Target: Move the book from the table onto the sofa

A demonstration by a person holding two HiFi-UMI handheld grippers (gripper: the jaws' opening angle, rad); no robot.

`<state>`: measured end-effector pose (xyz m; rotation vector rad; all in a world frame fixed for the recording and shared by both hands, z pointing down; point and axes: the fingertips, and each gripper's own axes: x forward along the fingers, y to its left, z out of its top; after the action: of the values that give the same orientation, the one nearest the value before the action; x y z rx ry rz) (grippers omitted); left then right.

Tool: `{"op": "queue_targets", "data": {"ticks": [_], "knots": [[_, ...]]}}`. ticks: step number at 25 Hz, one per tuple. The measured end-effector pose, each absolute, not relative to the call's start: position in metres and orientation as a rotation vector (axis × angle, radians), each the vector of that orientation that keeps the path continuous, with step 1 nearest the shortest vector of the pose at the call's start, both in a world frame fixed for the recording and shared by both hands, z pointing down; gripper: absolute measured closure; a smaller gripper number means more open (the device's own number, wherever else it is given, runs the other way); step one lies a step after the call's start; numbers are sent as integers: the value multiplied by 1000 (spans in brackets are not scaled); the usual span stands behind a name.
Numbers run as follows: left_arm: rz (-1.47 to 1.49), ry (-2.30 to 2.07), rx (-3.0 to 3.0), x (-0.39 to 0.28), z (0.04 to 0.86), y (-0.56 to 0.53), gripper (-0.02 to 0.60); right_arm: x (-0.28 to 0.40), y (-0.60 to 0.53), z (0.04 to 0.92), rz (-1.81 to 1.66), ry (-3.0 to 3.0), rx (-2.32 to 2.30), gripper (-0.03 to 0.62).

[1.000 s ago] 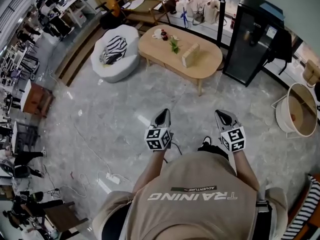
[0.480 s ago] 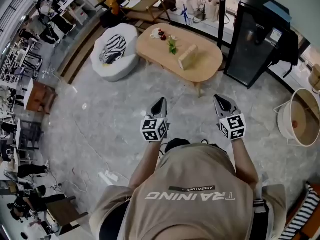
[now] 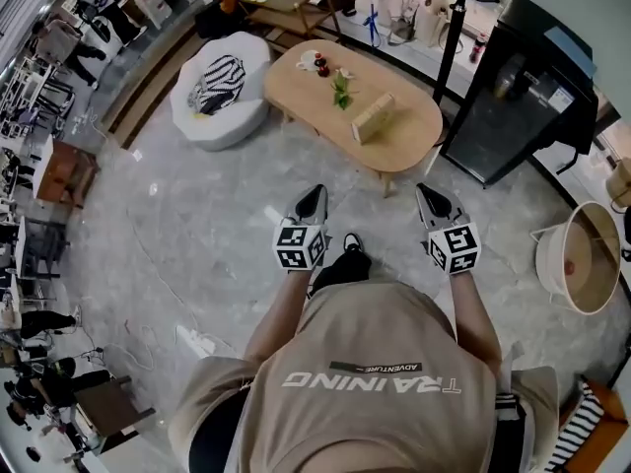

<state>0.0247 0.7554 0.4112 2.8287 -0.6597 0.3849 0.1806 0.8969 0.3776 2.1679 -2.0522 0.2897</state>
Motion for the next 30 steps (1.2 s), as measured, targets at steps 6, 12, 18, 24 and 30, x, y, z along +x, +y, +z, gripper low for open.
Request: {"op": "queue_targets", "data": {"ticks": [6, 12, 18, 24, 30], "knots": [[398, -555, 2862, 64, 410, 699, 591, 202, 834, 362, 261, -2023, 2167, 589], [412, -443, 2880, 92, 418, 653, 591, 215, 787, 365, 287, -1950, 2216, 589], [457, -313, 2883, 108, 435, 625, 591, 221, 755, 379, 339, -1886, 2250, 589], [464, -303, 2850, 128, 441, 598, 591, 241, 729, 388, 394, -1865, 2247, 589], [447, -363, 2844, 153, 438, 567, 590, 271, 691, 402, 434, -1925, 2213, 589]]}}
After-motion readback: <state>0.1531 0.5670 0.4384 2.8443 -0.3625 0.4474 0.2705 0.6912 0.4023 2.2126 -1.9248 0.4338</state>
